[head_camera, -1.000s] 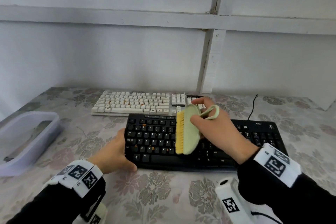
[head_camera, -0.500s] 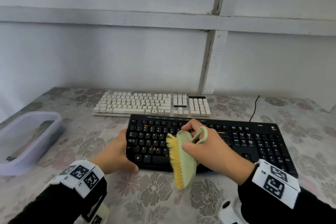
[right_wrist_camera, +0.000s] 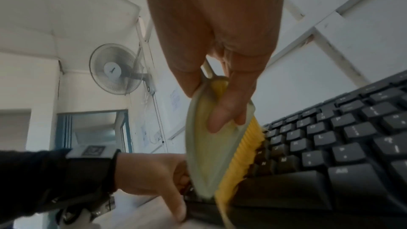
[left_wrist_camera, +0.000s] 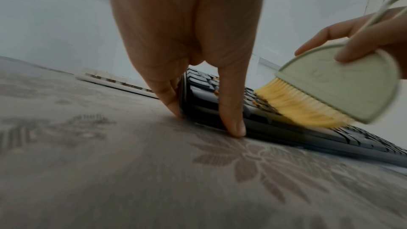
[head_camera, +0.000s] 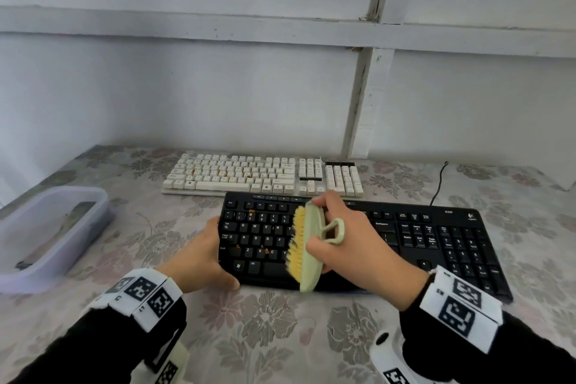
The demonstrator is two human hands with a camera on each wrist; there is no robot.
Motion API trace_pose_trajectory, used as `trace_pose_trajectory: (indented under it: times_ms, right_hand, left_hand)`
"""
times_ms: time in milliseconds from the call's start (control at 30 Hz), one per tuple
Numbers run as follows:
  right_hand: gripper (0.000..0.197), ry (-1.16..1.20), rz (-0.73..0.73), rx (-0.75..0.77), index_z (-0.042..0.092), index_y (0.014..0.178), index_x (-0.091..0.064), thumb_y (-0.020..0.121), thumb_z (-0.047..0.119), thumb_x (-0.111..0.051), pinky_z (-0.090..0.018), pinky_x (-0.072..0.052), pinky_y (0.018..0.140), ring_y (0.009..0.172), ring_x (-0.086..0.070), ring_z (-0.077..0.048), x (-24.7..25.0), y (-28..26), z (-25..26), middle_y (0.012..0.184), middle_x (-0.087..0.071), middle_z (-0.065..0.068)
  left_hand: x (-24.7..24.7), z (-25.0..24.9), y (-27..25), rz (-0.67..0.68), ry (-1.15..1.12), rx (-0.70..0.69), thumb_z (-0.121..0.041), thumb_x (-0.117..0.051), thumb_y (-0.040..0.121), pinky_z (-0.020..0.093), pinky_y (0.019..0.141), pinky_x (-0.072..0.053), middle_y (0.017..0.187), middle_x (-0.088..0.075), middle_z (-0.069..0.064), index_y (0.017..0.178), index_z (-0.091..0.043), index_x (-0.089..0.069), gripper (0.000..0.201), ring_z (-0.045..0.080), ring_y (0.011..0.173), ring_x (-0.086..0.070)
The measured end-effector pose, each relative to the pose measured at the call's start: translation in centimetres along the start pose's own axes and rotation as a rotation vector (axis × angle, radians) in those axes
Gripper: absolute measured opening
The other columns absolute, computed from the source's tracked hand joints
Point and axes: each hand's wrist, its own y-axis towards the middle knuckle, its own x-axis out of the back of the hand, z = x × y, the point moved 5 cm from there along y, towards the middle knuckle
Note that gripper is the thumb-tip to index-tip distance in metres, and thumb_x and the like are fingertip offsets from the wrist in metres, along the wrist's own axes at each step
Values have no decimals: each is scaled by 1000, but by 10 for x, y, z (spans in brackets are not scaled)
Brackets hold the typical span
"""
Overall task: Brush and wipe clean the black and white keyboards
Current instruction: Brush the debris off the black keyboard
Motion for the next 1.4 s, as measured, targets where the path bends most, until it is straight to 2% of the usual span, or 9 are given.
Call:
trace_pose_trajectory:
  times_ms: [167,267,433,700,833,967,1200,1333,1400]
  right_hand:
    - [36,110,131,-62,20,114,-45,83,5,-58,-34,-60,58,78,-70,-25,3,-11,-2,98,-62,-13]
    - [36,211,22,-35,18,113,-47,83,1,-58,-28,-58,56,76,-71,-18,19,-2,2,103,-63,-7]
    - [39,209,-119,-5,18,118,-41,85,2,-55,-28,-59,57,79,-69,-24,23,15,1,105,-61,-14]
    - [33,148,123,-92,19,111,-44,84,5,-56,-29,-58,56,78,-69,-29,-2,-10,-6,100,-61,-17]
    - [33,266,-16,-64,15,111,-50,83,-1,-56,-27,-57,53,70,-70,-15,19,2,2,100,-63,-8]
    - [37,303,-159,-6,18,115,-48,84,-1,-54,-24,-56,53,66,-69,-10,29,21,9,96,-63,-9]
    - [35,142,-14,6,20,114,-40,86,5,-54,-28,-59,57,78,-68,-18,-9,16,4,102,-61,-7]
    - [33,146,97,-48,22,110,-43,85,6,-55,-29,-58,54,78,-68,-28,-18,1,0,100,-62,-15]
    - [32,194,66,-51,22,109,-47,84,4,-56,-28,-57,53,76,-70,-23,-10,0,2,100,-63,-11]
  left_hand:
    - [0,-2,-1,-2,15,-2,-9,-82,62,13,85,-32,127,-35,-8,136,-27,-18,99,8,109,-41]
    - [0,0,0,4,-3,14,-9,-83,61,10,75,-37,125,-39,-8,137,-26,-17,102,8,107,-45]
    - [0,1,0,2,-4,19,-9,-82,62,9,71,-37,124,-40,-7,137,-26,-16,102,9,106,-45]
    - [1,0,0,-5,0,5,-10,-83,61,12,83,-34,127,-37,-7,137,-24,-17,102,9,109,-44]
    - [1,0,0,-1,2,5,-11,-84,61,11,80,-36,125,-40,-7,137,-24,-17,102,9,108,-45]
    - [1,0,-1,-3,13,6,-12,-84,61,10,74,-38,121,-42,-8,137,-23,-17,101,9,104,-47]
    - [1,4,2,-17,19,8,-15,-84,59,14,79,-38,116,-46,-10,136,-21,-18,102,9,103,-49]
    - [1,4,3,-11,17,5,-14,-84,59,14,79,-38,118,-45,-10,137,-20,-17,104,8,104,-49]
    - [1,4,2,-6,25,6,-15,-84,59,11,75,-38,117,-45,-11,138,-21,-16,104,7,102,-49]
